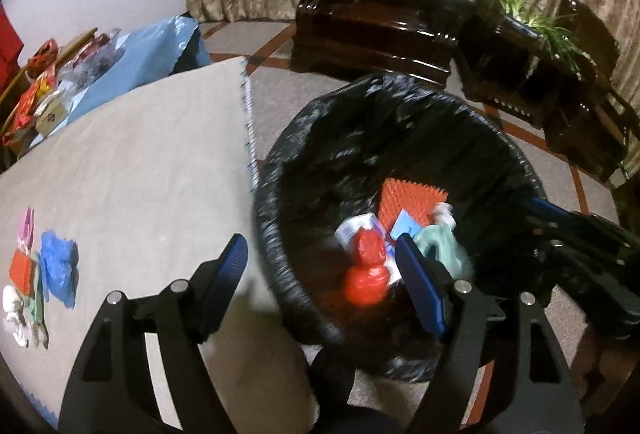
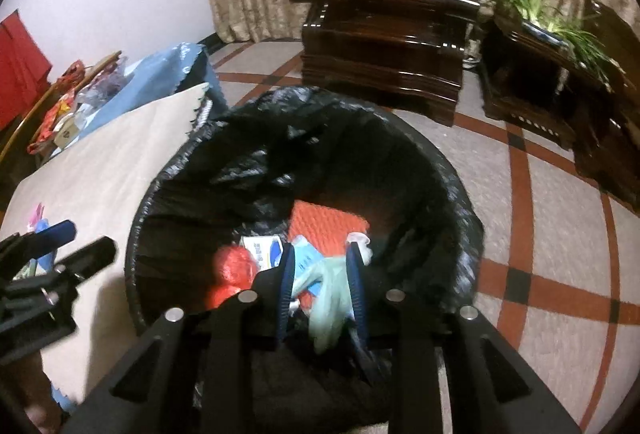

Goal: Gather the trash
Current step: 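Carry the red bag and green glove to the black bin and release the glove, then open the left gripper to drop the red bag into the bin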

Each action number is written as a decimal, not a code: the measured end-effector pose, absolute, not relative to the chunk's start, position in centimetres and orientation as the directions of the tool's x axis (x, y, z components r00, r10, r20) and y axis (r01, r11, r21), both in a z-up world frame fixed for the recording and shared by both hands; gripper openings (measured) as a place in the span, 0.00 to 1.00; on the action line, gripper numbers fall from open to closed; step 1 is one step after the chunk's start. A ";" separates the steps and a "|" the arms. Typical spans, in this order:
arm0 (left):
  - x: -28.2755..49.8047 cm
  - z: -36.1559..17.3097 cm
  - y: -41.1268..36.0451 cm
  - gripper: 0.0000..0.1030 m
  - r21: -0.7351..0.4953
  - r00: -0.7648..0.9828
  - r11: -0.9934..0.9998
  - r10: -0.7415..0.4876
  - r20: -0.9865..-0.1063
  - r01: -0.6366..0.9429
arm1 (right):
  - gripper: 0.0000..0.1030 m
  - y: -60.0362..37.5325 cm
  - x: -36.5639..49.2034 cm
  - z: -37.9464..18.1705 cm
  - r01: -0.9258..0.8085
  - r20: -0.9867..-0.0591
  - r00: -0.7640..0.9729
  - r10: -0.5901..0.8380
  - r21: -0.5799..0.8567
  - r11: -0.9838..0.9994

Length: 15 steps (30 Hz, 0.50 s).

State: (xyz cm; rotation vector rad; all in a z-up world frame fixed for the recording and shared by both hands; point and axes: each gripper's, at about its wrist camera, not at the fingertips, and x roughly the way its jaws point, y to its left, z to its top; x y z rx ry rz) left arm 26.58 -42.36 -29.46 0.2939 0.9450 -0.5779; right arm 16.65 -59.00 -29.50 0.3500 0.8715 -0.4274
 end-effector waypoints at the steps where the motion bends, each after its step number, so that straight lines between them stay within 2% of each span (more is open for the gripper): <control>1: 26.6 -29.4 -41.4 0.72 -0.002 0.460 0.817 -0.326 -0.826 0.576 | 0.26 -59.0 16.3 -29.5 0.499 -0.794 0.569 -0.215 0.126 0.858; 5: 27.1 -28.7 -37.8 0.72 0.017 0.482 0.839 -0.296 -0.825 0.544 | 0.26 -57.0 15.0 -28.3 0.499 -0.792 0.569 -0.221 0.119 0.858; 9: 27.5 -27.9 -32.5 0.73 0.040 0.514 0.872 -0.249 -0.821 0.487 | 0.32 -53.0 14.9 -26.6 0.447 -0.780 0.598 -0.184 0.134 0.884; 15: 27.7 -26.2 -23.6 0.73 0.069 0.567 0.915 -0.186 -0.802 0.397 | 0.36 -44.3 17.0 -25.4 0.320 -0.764 0.641 -0.074 0.178 0.930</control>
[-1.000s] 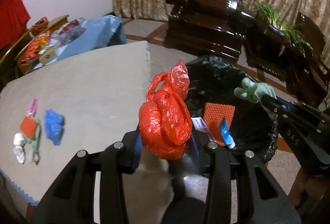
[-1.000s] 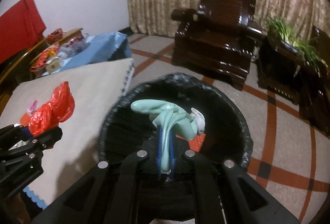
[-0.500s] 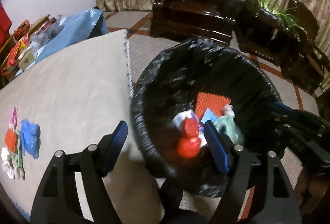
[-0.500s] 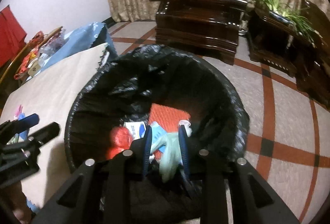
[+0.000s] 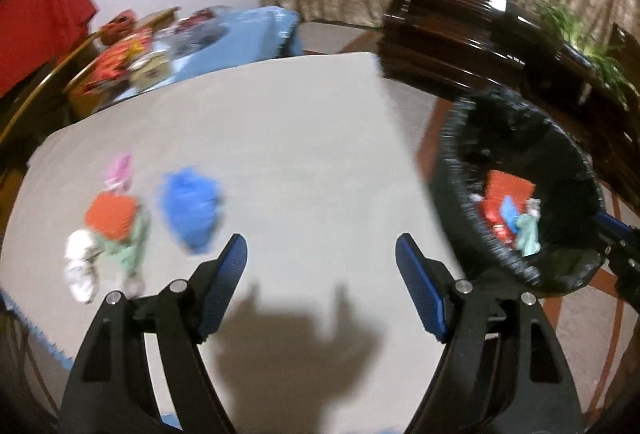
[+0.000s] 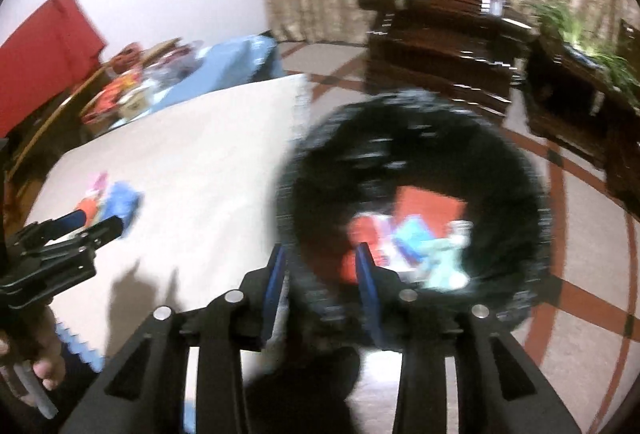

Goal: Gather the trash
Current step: 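Open the left gripper to drop the red bag into the bin, then grasp the white crumpled bag with the left gripper while the right grasps the green glove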

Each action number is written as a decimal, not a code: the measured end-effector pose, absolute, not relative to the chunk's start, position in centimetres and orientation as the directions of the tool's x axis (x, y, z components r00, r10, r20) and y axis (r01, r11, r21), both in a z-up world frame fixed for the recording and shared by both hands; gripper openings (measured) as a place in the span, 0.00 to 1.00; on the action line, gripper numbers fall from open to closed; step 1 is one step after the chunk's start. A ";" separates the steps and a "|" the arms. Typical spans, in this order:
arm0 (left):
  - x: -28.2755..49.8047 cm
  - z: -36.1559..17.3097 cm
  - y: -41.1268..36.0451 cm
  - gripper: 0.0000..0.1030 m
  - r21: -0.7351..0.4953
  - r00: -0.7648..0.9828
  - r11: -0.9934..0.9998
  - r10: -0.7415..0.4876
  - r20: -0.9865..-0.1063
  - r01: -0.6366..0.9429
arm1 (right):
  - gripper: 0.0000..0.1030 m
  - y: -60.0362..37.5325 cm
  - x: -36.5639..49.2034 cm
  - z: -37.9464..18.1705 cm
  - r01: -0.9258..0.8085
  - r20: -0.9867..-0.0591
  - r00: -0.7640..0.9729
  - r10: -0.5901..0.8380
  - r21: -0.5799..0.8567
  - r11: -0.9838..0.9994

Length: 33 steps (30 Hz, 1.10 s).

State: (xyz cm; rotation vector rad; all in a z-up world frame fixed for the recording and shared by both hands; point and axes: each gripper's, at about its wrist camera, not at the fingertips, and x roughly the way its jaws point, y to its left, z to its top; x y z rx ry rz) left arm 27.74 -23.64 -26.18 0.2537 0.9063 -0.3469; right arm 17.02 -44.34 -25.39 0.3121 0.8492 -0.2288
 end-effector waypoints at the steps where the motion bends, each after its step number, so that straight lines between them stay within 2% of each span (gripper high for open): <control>1: 27.9 -25.8 -22.2 0.73 0.071 0.575 0.922 -0.176 -0.799 0.380 | 0.36 -42.9 17.5 -25.3 0.299 -0.763 0.644 -0.055 0.184 0.936; 8: 28.9 -24.5 -9.3 0.75 0.080 0.635 0.974 -0.076 -0.769 0.213 | 0.37 -31.8 21.1 -24.7 0.132 -0.749 0.659 0.065 0.201 0.971; 17: 30.2 -25.9 3.5 0.75 0.092 0.672 0.993 0.022 -0.740 0.069 | 0.38 -22.4 24.9 -25.2 0.035 -0.724 0.680 0.114 0.188 0.982; 20: 30.8 -26.8 5.3 0.75 0.086 0.672 0.994 0.016 -0.740 0.071 | 0.39 -20.4 26.0 -25.8 0.027 -0.721 0.683 0.114 0.181 0.983; 24: 32.1 -28.6 6.6 0.75 0.071 0.662 0.993 -0.012 -0.750 0.098 | 0.45 -18.1 27.5 -27.0 0.023 -0.717 0.689 0.106 0.168 0.985; 33: 35.4 -33.1 8.3 0.74 0.047 0.628 0.989 -0.052 -0.777 0.139 | 0.45 -11.9 31.1 -30.7 -0.024 -0.747 0.648 0.147 0.172 0.985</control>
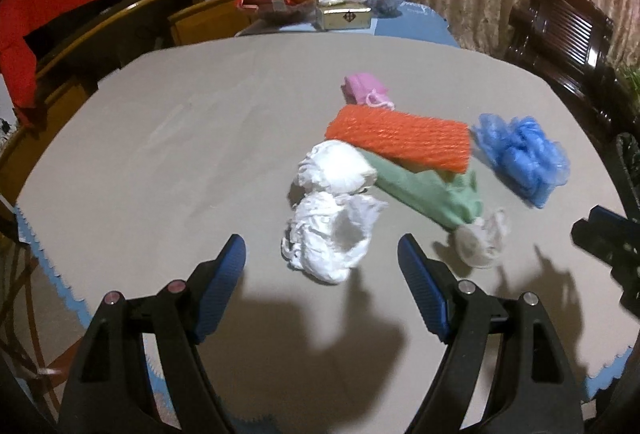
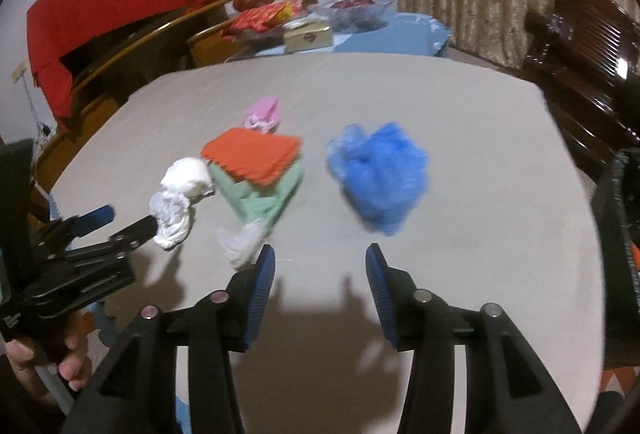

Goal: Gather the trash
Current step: 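Grasp the white crumpled bag with the left gripper while the right grasps the green glove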

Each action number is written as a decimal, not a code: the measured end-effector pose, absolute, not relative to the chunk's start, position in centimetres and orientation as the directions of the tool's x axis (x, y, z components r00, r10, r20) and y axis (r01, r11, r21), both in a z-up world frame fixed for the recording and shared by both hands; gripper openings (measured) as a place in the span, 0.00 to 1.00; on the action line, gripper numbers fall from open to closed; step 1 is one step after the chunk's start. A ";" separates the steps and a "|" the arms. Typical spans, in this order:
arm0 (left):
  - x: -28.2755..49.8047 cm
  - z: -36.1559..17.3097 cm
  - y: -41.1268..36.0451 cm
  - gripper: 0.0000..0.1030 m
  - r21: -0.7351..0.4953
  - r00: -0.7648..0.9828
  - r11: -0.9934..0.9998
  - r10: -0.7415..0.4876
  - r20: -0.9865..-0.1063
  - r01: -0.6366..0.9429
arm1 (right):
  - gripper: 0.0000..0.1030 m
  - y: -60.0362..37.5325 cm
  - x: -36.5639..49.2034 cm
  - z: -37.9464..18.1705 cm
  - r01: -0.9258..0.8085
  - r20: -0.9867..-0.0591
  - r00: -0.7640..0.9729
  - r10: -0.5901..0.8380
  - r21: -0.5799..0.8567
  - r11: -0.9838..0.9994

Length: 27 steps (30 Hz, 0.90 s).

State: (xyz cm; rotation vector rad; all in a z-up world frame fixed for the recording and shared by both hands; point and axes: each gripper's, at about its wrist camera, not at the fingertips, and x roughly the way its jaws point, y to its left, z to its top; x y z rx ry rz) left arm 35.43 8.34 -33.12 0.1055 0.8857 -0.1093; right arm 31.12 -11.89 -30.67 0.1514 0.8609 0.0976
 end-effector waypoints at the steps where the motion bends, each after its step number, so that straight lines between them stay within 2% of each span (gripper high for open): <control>1: 35.9 -33.7 8.7 0.74 0.036 0.620 0.989 -0.061 -0.782 0.143 | 0.45 -11.3 31.4 -30.9 -0.030 -0.749 0.646 0.151 0.173 0.985; 7: 37.6 -36.3 9.3 0.73 0.005 0.577 0.983 -0.104 -0.810 0.184 | 0.45 -8.0 33.5 -32.6 -0.048 -0.758 0.628 0.175 0.186 0.981; 10: 38.1 -37.3 9.4 0.67 -0.014 0.558 0.980 -0.125 -0.821 0.200 | 0.46 -6.8 34.7 -33.4 -0.054 -0.768 0.615 0.180 0.186 0.981; 13: 38.4 -37.5 9.6 0.55 -0.039 0.549 0.977 -0.151 -0.822 0.210 | 0.47 -6.0 35.5 -34.0 -0.059 -0.775 0.606 0.178 0.180 0.982; 14: 38.6 -37.5 9.6 0.45 -0.047 0.547 0.976 -0.160 -0.822 0.214 | 0.47 -5.9 35.8 -34.3 -0.059 -0.779 0.601 0.178 0.179 0.982; 17: 38.6 -37.2 9.4 0.38 -0.047 0.552 0.973 -0.166 -0.817 0.224 | 0.47 -5.6 36.5 -35.0 -0.059 -0.796 0.578 0.179 0.179 0.982; 18: 38.5 -37.1 9.4 0.36 -0.046 0.555 0.973 -0.168 -0.815 0.227 | 0.44 -5.6 36.6 -35.2 -0.061 -0.800 0.571 0.185 0.183 0.981; 19: 38.3 -37.0 9.3 0.36 -0.045 0.557 0.973 -0.168 -0.813 0.227 | 0.35 -5.6 36.7 -35.3 -0.065 -0.804 0.563 0.191 0.187 0.980; 21: 37.7 -36.7 9.4 0.34 -0.044 0.562 0.974 -0.166 -0.810 0.224 | 0.28 -6.1 36.7 -35.4 -0.064 -0.805 0.561 0.191 0.188 0.980; 27: 36.1 -34.3 9.1 0.33 -0.038 0.588 0.975 -0.163 -0.792 0.220 | 0.25 -7.1 35.4 -34.1 -0.085 -0.800 0.558 0.220 0.209 0.974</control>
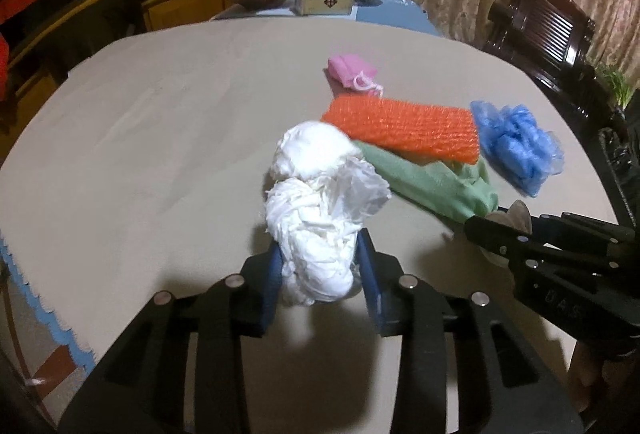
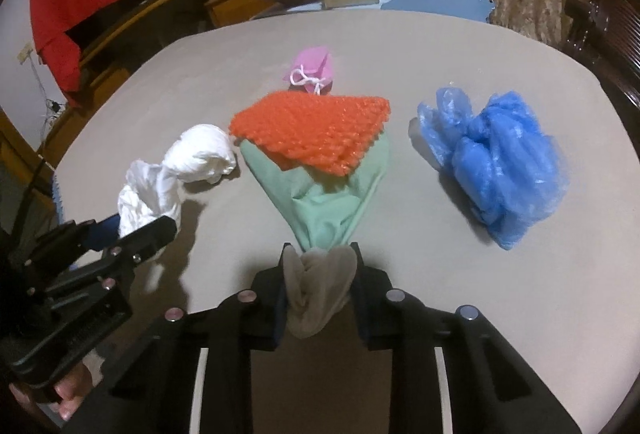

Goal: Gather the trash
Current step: 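Grasp the white crumpled bag with the left gripper while the right grasps the green glove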

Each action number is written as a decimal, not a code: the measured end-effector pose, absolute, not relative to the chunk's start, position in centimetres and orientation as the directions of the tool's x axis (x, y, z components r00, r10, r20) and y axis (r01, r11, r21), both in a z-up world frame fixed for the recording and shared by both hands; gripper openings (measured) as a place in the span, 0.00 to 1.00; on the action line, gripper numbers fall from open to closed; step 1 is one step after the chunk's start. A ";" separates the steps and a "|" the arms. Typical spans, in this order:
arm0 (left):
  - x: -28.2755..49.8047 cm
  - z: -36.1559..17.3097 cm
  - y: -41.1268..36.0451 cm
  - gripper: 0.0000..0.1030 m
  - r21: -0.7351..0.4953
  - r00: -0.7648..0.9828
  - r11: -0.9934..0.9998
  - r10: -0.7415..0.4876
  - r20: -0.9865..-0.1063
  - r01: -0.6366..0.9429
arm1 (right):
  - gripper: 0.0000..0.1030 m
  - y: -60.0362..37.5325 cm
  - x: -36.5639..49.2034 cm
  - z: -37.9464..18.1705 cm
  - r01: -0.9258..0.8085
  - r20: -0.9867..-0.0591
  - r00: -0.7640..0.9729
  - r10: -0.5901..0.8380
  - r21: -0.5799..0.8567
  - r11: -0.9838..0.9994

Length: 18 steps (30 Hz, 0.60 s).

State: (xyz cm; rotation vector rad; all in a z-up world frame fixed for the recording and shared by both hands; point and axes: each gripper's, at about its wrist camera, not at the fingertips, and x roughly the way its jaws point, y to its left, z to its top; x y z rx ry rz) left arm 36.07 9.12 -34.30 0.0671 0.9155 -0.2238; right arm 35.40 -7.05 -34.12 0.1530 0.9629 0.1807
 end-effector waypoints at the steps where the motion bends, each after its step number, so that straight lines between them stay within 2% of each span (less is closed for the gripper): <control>1: 35.8 -33.9 9.0 0.33 -0.036 0.591 0.974 -0.163 -0.790 0.222 | 0.25 -7.2 35.1 -33.7 -0.086 -0.797 0.562 0.221 0.210 0.974; 11: 33.4 -30.3 7.3 0.33 -0.025 0.620 0.975 -0.161 -0.768 0.222 | 0.24 -9.1 31.4 -26.5 -0.140 -0.714 0.652 0.254 0.216 0.966; 14: 32.8 -30.0 6.4 0.33 -0.022 0.618 0.974 -0.162 -0.769 0.227 | 0.24 -9.7 31.6 -28.0 -0.113 -0.763 0.602 0.238 0.213 0.970; 18: 32.1 -29.6 5.8 0.33 -0.030 0.617 0.973 -0.169 -0.768 0.230 | 0.24 -11.4 30.7 -28.1 -0.070 -0.782 0.600 0.168 0.158 0.985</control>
